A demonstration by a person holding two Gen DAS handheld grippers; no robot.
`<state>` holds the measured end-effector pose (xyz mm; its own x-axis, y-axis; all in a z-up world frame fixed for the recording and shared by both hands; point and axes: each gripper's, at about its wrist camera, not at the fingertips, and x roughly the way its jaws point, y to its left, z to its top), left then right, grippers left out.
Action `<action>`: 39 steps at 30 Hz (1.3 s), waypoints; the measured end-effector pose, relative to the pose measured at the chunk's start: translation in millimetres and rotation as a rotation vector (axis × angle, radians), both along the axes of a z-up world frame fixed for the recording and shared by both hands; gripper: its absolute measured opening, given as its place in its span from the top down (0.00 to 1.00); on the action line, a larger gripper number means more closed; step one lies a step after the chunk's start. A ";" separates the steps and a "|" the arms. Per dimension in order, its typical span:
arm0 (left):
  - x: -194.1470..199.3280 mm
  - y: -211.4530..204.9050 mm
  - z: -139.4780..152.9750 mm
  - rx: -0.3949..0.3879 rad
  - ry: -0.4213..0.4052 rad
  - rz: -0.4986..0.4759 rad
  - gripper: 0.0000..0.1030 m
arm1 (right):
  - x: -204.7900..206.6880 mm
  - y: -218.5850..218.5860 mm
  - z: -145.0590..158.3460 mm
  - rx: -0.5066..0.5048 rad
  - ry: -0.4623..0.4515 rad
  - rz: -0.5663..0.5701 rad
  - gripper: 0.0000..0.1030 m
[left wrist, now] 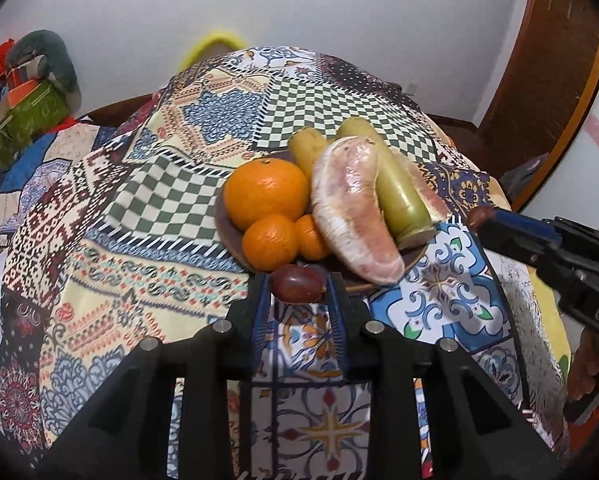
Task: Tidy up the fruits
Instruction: 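Place both dates onto the plate and open both tools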
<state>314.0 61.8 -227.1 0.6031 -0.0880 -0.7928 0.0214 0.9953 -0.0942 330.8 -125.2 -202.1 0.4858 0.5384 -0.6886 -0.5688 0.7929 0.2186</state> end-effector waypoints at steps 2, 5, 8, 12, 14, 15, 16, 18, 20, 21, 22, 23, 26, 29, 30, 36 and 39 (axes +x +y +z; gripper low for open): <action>3.9 -1.7 -2.4 -0.009 0.004 -0.002 0.72 | 0.4 6.1 -1.8 -0.009 0.001 0.014 0.80; 8.0 -4.3 -5.5 -0.018 0.008 -0.004 0.72 | 1.8 12.4 -3.2 -0.010 0.003 0.028 0.80; 11.9 -6.6 -7.8 -0.019 0.010 -0.010 0.72 | 4.6 15.5 -3.0 -0.001 0.004 0.033 0.80; 13.9 -7.8 -8.9 -0.013 0.007 -0.012 0.72 | 6.2 18.1 -2.8 0.007 0.006 0.037 0.80; 13.4 -9.0 -9.2 -0.005 0.005 -0.021 0.72 | 6.4 19.7 -2.6 0.011 0.008 0.041 0.80; 13.4 -9.0 -9.6 0.000 0.006 -0.023 0.72 | 6.3 20.8 -2.2 0.011 0.007 0.044 0.80; 13.5 -8.8 -9.9 0.003 0.008 -0.023 0.71 | 6.0 21.7 -1.7 0.011 0.005 0.045 0.80; 13.4 -7.2 -10.1 -0.005 0.010 -0.025 0.67 | 5.2 23.7 -0.8 0.012 0.004 0.050 0.80; 12.3 -5.4 -9.6 -0.010 0.009 -0.021 0.62 | 5.7 25.1 -0.2 0.014 0.002 0.052 0.80; 11.4 -4.0 -8.7 -0.011 0.005 -0.016 0.62 | 5.6 26.1 0.5 0.015 0.002 0.054 0.80; 9.8 -2.3 -7.1 -0.012 -0.001 -0.012 0.62 | 5.3 27.2 0.7 0.016 0.002 0.056 0.80; 7.9 -0.9 -5.4 -0.013 -0.006 -0.008 0.62 | 5.1 29.1 1.3 0.014 0.001 0.059 0.80; -0.4 9.3 1.6 -0.015 -0.029 0.014 0.62 | 6.2 35.9 2.4 0.006 -0.007 0.072 0.80; -5.1 21.2 8.4 -0.006 -0.048 0.041 0.62 | 7.5 44.7 3.4 -0.002 -0.015 0.086 0.80; -6.4 26.4 10.9 -0.003 -0.055 0.052 0.62 | 8.7 49.2 4.2 -0.003 -0.018 0.093 0.80; -12.7 58.5 19.1 -0.009 -0.082 0.117 0.62 | 19.8 80.1 2.3 -0.034 -0.023 0.133 0.80; -16.8 69.9 19.2 -0.015 -0.090 0.136 0.62 | 25.1 94.7 -3.2 -0.064 -0.022 0.148 0.80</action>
<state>297.3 131.7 -207.9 0.6787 -0.0121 -0.7343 -0.1046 0.9881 -0.1129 355.9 -30.5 -205.3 0.4194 0.5608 -0.7139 -0.6845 0.7119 0.1571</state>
